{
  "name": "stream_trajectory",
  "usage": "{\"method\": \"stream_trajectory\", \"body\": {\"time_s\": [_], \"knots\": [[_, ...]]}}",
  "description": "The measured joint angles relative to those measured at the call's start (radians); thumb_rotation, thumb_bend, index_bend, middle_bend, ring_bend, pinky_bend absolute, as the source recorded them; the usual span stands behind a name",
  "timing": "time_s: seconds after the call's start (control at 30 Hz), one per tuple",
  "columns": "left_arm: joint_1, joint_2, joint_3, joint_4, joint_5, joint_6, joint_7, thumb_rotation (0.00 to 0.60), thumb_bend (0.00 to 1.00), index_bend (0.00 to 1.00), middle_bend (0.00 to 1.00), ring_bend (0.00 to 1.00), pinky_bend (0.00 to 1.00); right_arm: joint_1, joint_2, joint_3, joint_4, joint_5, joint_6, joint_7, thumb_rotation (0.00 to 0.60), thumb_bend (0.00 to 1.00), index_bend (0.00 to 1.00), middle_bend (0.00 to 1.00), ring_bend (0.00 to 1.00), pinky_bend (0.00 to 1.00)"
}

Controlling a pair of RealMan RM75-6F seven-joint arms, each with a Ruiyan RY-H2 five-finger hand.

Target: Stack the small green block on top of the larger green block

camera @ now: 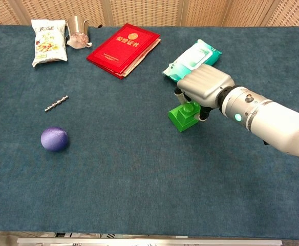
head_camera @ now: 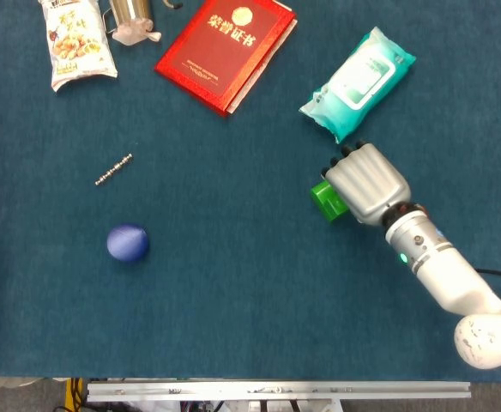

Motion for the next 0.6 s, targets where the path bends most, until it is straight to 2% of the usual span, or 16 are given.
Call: {"method": "stream_trajectory", "body": {"time_s": [0.6], "knots": [[0.003, -0.004, -0.001, 0.012, -0.004, 0.001, -0.012, 0.600, 0.22, 0.05, 0.12, 0.11, 0.11, 0.016, -0.019, -0.012, 0.019, 0.017, -0.002, -0.006, 0.600, 0.24, 0.58, 0.46, 0.32, 0.35]]}}
